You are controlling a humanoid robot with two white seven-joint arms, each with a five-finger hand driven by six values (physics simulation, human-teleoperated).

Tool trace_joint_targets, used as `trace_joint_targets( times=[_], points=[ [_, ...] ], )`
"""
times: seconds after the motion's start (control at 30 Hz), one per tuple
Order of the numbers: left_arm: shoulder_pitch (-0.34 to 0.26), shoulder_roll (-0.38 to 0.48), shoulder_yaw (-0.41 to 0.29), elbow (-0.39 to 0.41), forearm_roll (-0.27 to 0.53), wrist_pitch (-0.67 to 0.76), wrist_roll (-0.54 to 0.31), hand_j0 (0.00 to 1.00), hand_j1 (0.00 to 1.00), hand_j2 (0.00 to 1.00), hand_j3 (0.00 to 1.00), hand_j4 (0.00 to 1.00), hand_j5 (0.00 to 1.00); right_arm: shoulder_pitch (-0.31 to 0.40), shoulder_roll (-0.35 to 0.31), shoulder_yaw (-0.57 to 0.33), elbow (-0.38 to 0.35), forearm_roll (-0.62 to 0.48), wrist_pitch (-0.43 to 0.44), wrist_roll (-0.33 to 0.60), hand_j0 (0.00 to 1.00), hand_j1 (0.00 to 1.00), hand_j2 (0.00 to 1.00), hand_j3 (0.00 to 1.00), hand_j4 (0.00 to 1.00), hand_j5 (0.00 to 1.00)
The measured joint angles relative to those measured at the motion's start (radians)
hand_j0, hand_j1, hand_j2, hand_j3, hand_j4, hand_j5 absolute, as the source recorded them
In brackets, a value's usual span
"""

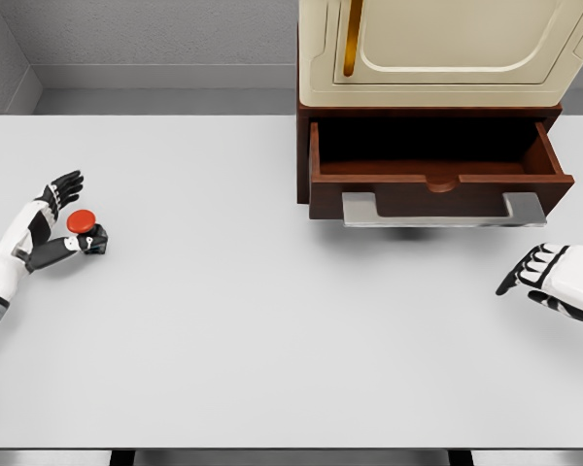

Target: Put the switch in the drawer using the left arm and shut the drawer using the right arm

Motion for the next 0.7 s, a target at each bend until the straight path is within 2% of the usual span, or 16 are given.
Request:
trace_joint_targets(
  times=[0.27,0.5,0.7],
  points=[
    [0.006,-0.001,-0.003,-0.035,-0.09,-0.027,0.029,0.95,0.95,0.95,0.95,0.95,0.95,0.006,-0.009,0.004,-0.01,-0.008,0.0,-0.003,0.58,0.58,0.58,0.58,0.58,0.58],
    [0.009,0.0,-0.001,-0.051,-0.084,-0.033,0.034,0.95,0.95,0.95,0.95,0.95,0.95,0.006,-0.014,0.002,-0.013,-0.012,0.0,-0.006,0.56,0.56,0.56,0.56,0.56,0.56],
    [0.023,0.001,0.004,-0.052,-0.083,-0.034,0.035,0.95,0.95,0.95,0.95,0.95,0.95,0.006,-0.015,0.0,-0.013,-0.013,0.0,-0.008,0.6,0.6,0.6,0.6,0.6,0.6]
  ],
)
